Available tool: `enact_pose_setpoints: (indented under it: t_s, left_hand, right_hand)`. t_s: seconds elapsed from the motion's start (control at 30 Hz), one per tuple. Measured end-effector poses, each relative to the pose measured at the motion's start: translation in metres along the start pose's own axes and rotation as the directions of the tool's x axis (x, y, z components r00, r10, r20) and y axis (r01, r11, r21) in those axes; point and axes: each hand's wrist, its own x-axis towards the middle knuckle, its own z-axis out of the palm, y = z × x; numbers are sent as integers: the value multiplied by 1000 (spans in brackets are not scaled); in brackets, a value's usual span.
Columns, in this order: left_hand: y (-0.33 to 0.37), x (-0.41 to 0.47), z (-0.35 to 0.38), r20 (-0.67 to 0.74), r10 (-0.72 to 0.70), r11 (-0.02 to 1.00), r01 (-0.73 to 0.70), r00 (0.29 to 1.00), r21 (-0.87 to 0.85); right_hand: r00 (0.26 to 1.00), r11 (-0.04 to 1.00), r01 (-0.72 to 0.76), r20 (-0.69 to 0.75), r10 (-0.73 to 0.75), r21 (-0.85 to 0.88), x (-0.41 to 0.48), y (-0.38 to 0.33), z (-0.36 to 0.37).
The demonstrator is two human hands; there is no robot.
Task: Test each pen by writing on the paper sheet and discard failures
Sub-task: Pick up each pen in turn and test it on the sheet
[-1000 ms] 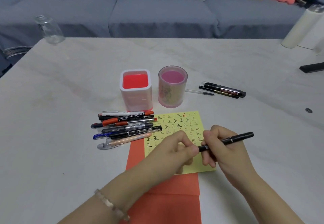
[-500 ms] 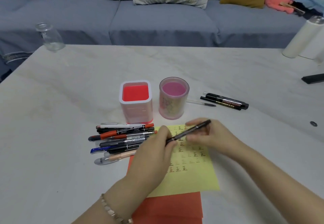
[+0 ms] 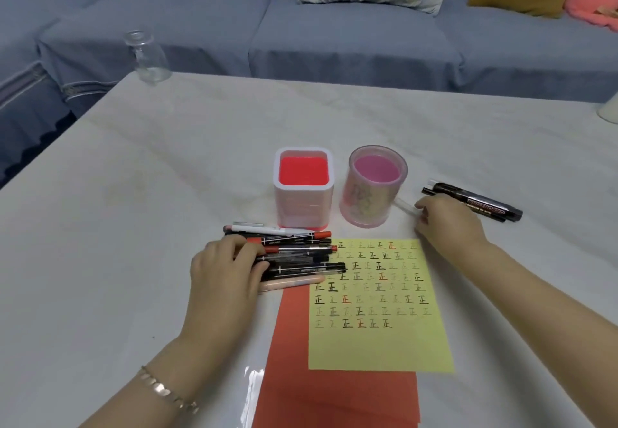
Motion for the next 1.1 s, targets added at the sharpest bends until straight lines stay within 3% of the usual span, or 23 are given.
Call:
enact_pose_setpoints:
  t_s: [0.17, 0.3, 0.43, 0.5, 0.63, 0.83, 1.1]
  left_hand:
    - [-8, 2, 7, 50, -39, 996, 35, 998, 79]
    - [13, -3, 5, 0, 28, 999, -28, 1000, -34]
    - [54, -18, 19, 57, 308, 933, -290, 950, -211]
    - [70, -27, 32, 124, 390, 903, -353, 912, -245]
    - [87, -37, 50, 284, 408, 911, -365, 868, -194]
    - [93, -40, 62, 335, 403, 914, -362, 852, -181]
    - [93, -41, 65, 323, 396, 916, -345, 860, -206]
  right_hand:
    - [998, 979, -65, 1, 67, 192, -48, 12, -17]
    - [998, 919, -29, -42, 49, 394, -86, 4, -35]
    - [991, 735, -32, -75, 112, 677, -114, -12, -44]
    - [983, 651, -39, -89, 163, 758, -123, -17, -42]
    - [962, 460, 9, -134, 240, 888, -135, -27, -40]
    - [968, 229, -101, 42, 248, 968, -139, -33, -14]
    - [903, 279, -140, 7, 429, 950, -141, -44, 8]
